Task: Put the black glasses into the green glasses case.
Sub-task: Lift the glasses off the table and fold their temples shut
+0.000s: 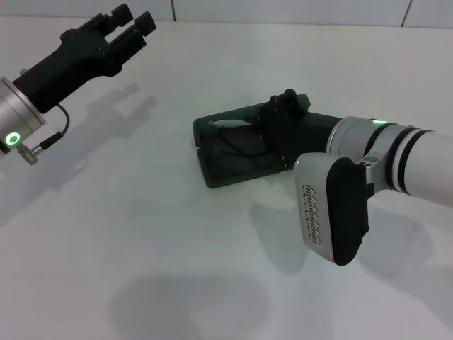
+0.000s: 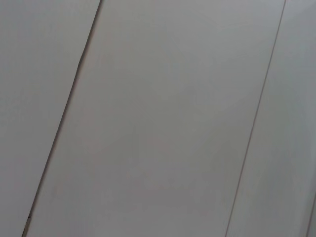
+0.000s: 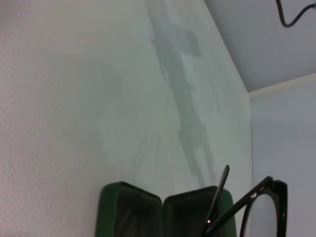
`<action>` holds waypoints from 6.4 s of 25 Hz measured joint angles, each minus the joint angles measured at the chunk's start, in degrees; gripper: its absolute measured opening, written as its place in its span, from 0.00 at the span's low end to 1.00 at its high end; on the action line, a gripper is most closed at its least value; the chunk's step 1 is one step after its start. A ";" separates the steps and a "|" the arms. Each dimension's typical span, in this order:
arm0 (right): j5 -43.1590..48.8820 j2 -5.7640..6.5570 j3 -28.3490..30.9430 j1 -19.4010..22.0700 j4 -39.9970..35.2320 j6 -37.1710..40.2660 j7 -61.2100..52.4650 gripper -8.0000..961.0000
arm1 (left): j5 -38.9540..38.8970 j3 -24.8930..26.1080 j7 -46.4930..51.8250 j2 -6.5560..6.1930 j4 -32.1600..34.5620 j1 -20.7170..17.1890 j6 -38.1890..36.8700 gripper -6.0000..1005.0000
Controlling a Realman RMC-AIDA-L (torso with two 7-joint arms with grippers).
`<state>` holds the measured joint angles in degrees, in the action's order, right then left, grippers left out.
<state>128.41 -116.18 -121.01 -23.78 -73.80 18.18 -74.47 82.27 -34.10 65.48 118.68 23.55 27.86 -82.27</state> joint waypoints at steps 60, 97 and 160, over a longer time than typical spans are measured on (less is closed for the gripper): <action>-41.44 0.63 54.95 -14.36 29.19 61.41 0.72 0.12 | 5.09 -22.66 4.43 0.23 0.80 9.19 -13.24 0.56; -38.51 0.90 51.69 -14.27 28.50 63.03 1.36 0.12 | 4.91 -22.46 4.97 0.06 2.29 9.60 -15.03 0.56; -40.21 0.57 51.65 -13.27 28.00 61.71 4.76 0.12 | 3.92 -23.47 5.17 0.49 3.13 9.53 -15.88 0.56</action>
<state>88.20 -115.61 -69.36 -37.06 -45.79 79.89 -69.71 86.19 -57.57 70.64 119.17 26.68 37.39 -98.14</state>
